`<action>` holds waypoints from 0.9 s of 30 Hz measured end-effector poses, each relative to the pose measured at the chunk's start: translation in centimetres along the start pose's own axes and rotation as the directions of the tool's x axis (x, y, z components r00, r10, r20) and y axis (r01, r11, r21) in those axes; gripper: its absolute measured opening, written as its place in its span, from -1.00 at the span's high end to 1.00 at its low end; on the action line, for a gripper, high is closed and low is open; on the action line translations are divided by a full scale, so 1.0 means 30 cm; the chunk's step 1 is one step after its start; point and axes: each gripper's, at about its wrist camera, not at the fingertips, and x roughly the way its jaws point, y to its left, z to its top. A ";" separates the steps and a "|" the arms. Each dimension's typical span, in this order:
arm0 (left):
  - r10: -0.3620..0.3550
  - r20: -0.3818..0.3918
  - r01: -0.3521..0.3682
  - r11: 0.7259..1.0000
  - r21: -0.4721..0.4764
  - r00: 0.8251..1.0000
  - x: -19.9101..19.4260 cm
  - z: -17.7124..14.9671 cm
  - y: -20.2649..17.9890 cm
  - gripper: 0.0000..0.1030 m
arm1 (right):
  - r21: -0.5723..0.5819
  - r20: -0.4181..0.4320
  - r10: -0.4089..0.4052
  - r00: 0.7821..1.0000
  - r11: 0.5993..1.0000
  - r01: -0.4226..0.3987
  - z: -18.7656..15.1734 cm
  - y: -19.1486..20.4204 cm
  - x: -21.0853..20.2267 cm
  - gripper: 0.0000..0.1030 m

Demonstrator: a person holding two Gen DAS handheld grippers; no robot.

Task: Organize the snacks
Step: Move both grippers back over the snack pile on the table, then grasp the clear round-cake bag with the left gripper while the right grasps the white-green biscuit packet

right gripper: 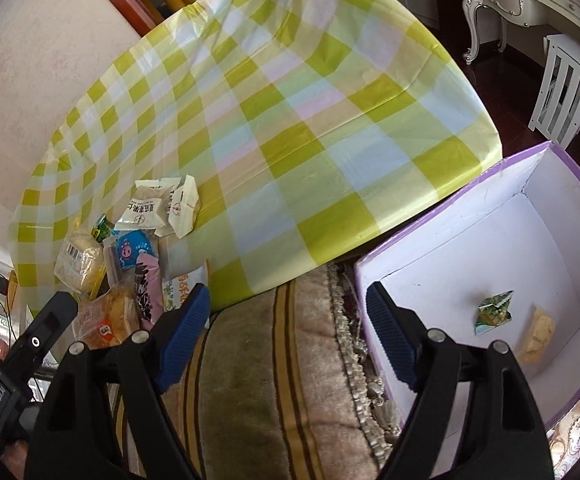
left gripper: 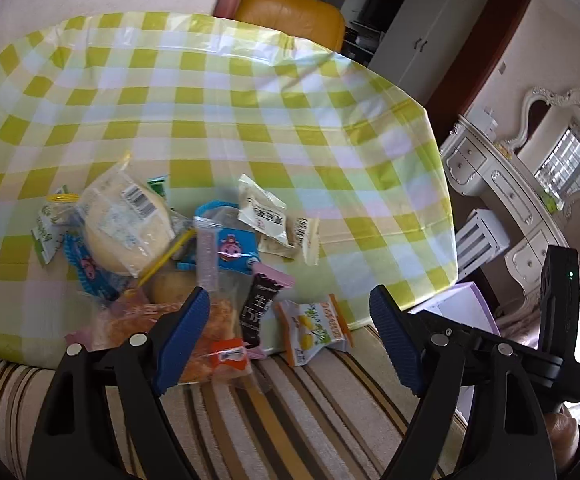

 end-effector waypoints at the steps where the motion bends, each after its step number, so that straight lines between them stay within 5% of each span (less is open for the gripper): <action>1: 0.008 0.011 -0.007 1.000 -0.028 1.000 -0.012 0.006 0.034 -0.51 | -0.014 -0.009 0.004 1.000 1.000 -0.004 -0.004 0.021 0.010 -0.55; 12: 0.076 0.052 -0.059 0.958 -0.281 0.996 -0.060 0.030 0.365 -0.39 | -0.171 -0.081 0.006 0.997 0.985 -0.019 -0.039 0.217 0.103 -0.55; 27: -0.035 0.035 0.045 0.932 -0.358 0.999 0.036 0.062 0.455 -0.23 | -0.290 -0.168 -0.065 0.984 0.957 0.014 -0.044 0.350 0.256 -0.55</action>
